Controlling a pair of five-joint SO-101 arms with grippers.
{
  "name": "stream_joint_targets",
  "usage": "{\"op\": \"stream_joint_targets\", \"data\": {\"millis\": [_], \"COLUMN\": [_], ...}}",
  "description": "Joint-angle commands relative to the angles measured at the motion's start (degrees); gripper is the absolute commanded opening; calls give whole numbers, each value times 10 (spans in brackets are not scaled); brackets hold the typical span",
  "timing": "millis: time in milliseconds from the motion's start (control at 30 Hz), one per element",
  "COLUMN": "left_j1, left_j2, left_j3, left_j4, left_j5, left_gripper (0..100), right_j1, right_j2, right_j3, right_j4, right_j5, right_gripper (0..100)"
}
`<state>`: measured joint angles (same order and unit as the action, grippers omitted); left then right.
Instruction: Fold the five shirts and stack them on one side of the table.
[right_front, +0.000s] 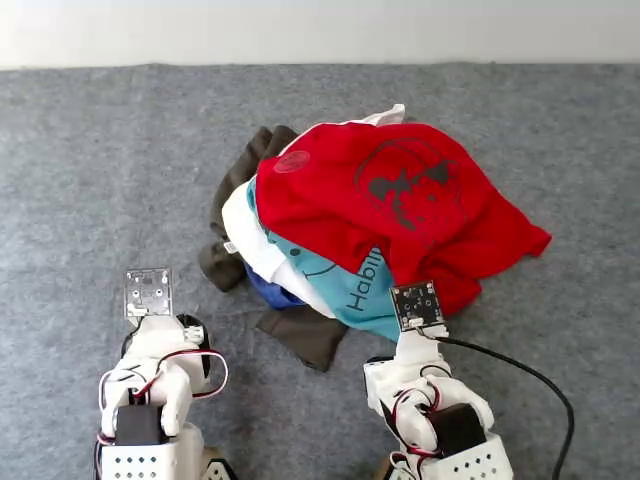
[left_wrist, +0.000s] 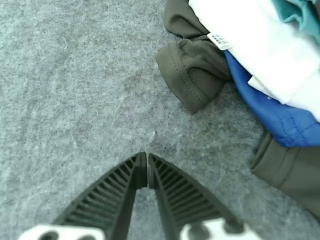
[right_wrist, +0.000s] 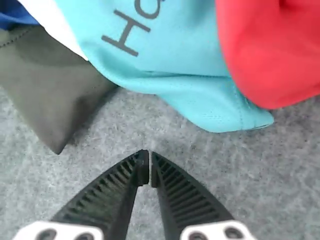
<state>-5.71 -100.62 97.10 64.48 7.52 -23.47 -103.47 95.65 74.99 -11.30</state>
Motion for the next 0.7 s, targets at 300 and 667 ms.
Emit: {"op": "stream_joint_targets", "data": {"millis": [300, 667], "left_j1": [-2, -2], "left_j2": [1, 1], "left_j3": [-4, -4], "left_j4": [-6, -6], "left_j5": [4, 4], "left_gripper": [16, 16], "right_j1": [100, 121], "right_j2": [-4, -2], "right_j3": [0, -182], "right_j4": [-19, -29], "right_j5": [-5, -1], "right_gripper": [187, 186]}}
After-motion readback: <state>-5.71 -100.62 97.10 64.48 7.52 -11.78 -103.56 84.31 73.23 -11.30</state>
